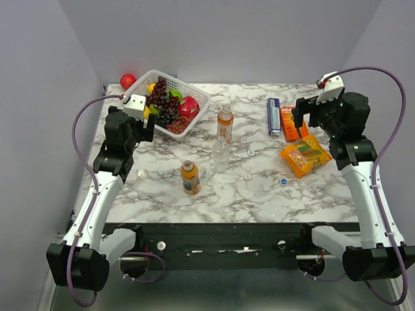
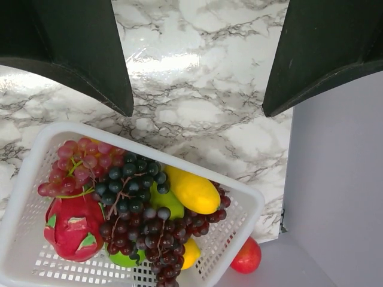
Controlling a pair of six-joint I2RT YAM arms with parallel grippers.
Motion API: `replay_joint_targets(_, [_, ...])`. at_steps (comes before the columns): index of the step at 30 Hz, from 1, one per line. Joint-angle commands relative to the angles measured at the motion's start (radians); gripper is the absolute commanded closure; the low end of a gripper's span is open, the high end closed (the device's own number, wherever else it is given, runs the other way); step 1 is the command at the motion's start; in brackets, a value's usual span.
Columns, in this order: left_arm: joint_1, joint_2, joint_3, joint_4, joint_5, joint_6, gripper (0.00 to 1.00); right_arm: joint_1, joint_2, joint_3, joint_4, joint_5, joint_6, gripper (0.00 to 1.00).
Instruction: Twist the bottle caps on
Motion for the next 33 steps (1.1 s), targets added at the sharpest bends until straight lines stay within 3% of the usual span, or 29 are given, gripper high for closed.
replay_joint_targets(1, [-0.024,-0.01,0.049,-0.076,0.046,0.032,0.01,-0.005,-0.015,0.028,-0.052,-0.022,-0.101,0.0])
replay_joint_targets(5, [-0.118,-0.056,0.03,-0.144,0.055,0.095,0.01,-0.005,-0.078,0.04,-0.114,-0.352,-0.306,0.0])
replay_joint_targets(7, [-0.136,-0.073,0.036,-0.218,0.08,0.116,0.01,-0.002,-0.081,0.054,-0.118,-0.494,-0.309,0.0])
replay_joint_targets(12, [-0.158,-0.08,0.041,-0.27,0.08,0.133,0.01,0.047,-0.015,0.137,-0.239,-0.65,-0.272,0.06])
replay_joint_targets(16, [-0.144,-0.149,-0.034,-0.165,0.106,0.08,0.01,0.211,0.008,0.146,-0.269,-0.542,-0.303,0.08])
replay_joint_targets(20, [-0.138,-0.266,-0.111,-0.142,0.123,-0.029,0.01,0.461,0.109,0.284,-0.35,-0.41,-0.263,0.08])
replay_joint_targets(26, [-0.118,-0.517,-0.18,-0.356,0.116,-0.083,0.01,0.723,0.246,0.439,-0.404,-0.359,-0.245,0.08])
replay_joint_targets(31, [-0.066,-0.684,-0.183,-0.442,0.169,-0.106,0.01,0.846,0.39,0.487,-0.336,-0.345,-0.222,0.09])
replay_joint_targets(33, [-0.055,-0.702,-0.154,-0.452,0.088,-0.138,0.01,0.894,0.444,0.51,-0.315,-0.348,-0.219,0.1])
